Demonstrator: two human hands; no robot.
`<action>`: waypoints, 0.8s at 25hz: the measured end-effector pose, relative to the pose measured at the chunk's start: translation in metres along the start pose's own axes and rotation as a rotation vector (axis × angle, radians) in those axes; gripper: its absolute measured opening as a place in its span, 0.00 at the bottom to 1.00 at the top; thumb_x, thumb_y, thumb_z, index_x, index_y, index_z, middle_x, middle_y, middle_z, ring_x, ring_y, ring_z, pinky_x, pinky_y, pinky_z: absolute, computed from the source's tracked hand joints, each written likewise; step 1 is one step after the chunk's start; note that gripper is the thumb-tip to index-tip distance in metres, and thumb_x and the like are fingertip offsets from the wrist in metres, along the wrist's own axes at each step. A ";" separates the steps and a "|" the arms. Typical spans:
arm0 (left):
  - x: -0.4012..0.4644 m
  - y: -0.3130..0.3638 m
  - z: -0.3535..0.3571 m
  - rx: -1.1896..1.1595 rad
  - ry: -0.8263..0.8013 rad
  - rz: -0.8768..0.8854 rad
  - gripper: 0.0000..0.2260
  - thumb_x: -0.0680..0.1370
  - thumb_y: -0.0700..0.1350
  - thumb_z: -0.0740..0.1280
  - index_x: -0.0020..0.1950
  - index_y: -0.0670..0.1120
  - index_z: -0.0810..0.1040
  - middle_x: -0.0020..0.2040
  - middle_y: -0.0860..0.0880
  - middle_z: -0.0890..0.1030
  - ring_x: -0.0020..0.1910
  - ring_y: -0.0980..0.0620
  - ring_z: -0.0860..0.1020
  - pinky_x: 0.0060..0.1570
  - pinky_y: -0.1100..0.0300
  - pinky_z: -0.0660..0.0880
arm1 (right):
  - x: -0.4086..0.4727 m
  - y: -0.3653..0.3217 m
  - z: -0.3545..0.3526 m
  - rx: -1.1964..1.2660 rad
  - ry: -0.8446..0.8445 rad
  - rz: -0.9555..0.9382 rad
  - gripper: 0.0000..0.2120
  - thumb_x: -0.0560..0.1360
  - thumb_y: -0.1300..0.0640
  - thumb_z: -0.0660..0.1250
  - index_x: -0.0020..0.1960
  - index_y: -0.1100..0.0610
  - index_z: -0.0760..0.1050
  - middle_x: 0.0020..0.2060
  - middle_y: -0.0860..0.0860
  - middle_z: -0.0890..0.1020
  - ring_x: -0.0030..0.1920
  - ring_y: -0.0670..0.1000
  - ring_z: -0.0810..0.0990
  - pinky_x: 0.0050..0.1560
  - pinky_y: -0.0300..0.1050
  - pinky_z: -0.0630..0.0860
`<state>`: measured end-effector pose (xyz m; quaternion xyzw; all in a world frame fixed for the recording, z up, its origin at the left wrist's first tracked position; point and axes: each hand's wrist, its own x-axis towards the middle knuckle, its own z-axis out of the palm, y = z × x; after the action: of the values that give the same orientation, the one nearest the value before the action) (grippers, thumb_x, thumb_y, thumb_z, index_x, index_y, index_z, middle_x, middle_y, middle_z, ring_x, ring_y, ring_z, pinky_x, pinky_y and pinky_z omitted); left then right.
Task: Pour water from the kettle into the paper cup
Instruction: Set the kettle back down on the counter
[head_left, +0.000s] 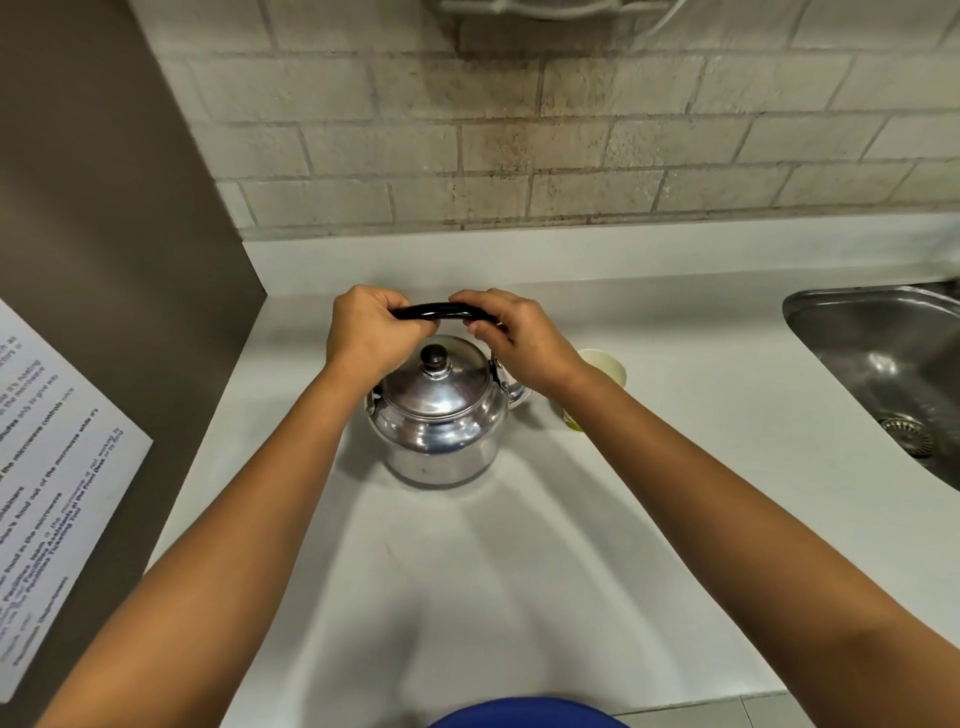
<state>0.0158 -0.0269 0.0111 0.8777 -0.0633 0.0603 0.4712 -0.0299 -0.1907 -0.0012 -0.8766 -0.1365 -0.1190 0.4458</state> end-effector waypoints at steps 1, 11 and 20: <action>0.000 -0.002 0.001 0.007 -0.004 -0.002 0.16 0.64 0.44 0.75 0.19 0.51 0.72 0.15 0.61 0.71 0.19 0.60 0.68 0.24 0.66 0.65 | 0.000 0.002 0.001 0.001 0.003 -0.002 0.16 0.75 0.66 0.60 0.62 0.58 0.72 0.52 0.57 0.78 0.53 0.53 0.76 0.55 0.39 0.69; 0.007 -0.012 0.012 0.014 -0.023 -0.038 0.16 0.64 0.44 0.75 0.19 0.52 0.74 0.15 0.59 0.72 0.19 0.60 0.69 0.23 0.67 0.65 | 0.004 0.019 0.008 0.015 0.014 0.020 0.16 0.75 0.66 0.61 0.61 0.58 0.72 0.47 0.51 0.76 0.50 0.50 0.75 0.48 0.23 0.66; 0.010 -0.019 0.017 0.024 -0.026 -0.061 0.15 0.63 0.44 0.75 0.20 0.51 0.73 0.15 0.59 0.72 0.21 0.57 0.68 0.24 0.66 0.65 | 0.004 0.027 0.012 0.006 0.005 0.030 0.16 0.75 0.66 0.61 0.61 0.59 0.73 0.47 0.54 0.77 0.49 0.50 0.75 0.48 0.24 0.66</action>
<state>0.0292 -0.0317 -0.0119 0.8856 -0.0420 0.0351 0.4612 -0.0158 -0.1958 -0.0264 -0.8769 -0.1226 -0.1139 0.4506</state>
